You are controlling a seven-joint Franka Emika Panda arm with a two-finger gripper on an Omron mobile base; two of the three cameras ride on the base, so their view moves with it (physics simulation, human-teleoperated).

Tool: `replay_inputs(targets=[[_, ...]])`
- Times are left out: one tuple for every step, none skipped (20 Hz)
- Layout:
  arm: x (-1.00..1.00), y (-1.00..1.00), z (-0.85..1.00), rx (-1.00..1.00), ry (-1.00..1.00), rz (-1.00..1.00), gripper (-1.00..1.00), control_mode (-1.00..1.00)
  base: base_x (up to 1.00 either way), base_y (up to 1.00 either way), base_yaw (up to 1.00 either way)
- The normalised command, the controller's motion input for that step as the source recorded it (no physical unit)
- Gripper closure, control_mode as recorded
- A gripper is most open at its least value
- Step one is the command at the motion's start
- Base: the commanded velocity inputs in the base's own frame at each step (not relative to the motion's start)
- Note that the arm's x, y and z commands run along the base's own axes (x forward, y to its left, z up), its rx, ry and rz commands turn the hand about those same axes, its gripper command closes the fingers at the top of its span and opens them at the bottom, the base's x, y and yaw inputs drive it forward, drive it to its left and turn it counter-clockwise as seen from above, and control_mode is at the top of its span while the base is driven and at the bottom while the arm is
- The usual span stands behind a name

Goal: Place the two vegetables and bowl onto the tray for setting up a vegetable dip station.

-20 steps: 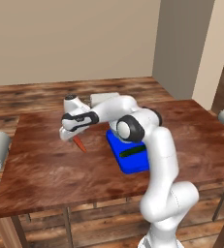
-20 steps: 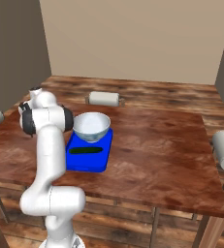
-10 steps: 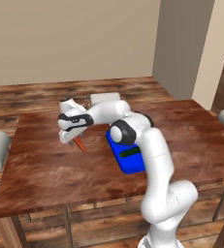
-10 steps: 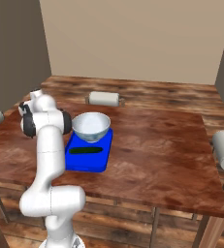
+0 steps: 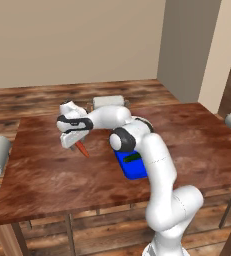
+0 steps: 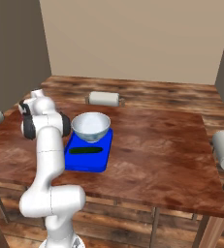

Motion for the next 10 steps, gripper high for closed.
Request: replay_inputs(targets=[[0.0, 0.06, -0.2, -0.01, 0.09, 0.0, 1.0, -1.0, 0.0, 0.0, 0.0], [0.0, 0.06, -0.18, -0.01, 0.09, 0.0, 1.0, -1.0, 0.0, 0.0, 0.0], [0.0, 0.06, -0.21, -0.01, 0.11, 0.0, 1.0, -1.0, 0.0, 0.0, 0.0], [0.0, 0.03, -0.2, -0.01, 0.14, 0.0, 1.0, -1.0, 0.0, 0.0, 0.0], [0.0, 0.0, -0.19, 0.0, 0.13, 0.0, 1.0, -1.0, 0.0, 0.0, 0.0], [-0.02, 0.0, -0.21, 0.0, 0.13, 0.0, 1.0, -1.0, 0.0, 0.0, 0.0], [-0.01, 0.0, -0.19, 0.0, 0.12, 0.0, 1.0, -1.0, 0.0, 0.0, 0.0], [0.0, 0.0, -0.2, 0.0, 0.09, 0.0, 1.0, -1.0, 0.0, 0.0, 0.0], [-0.02, 0.0, -0.19, 0.0, 0.06, 0.0, 1.0, -1.0, 0.0, 0.0, 0.0], [-0.01, 0.0, -0.19, 0.0, 0.06, 0.0, 1.0, -1.0, 0.0, 0.0, 0.0]])
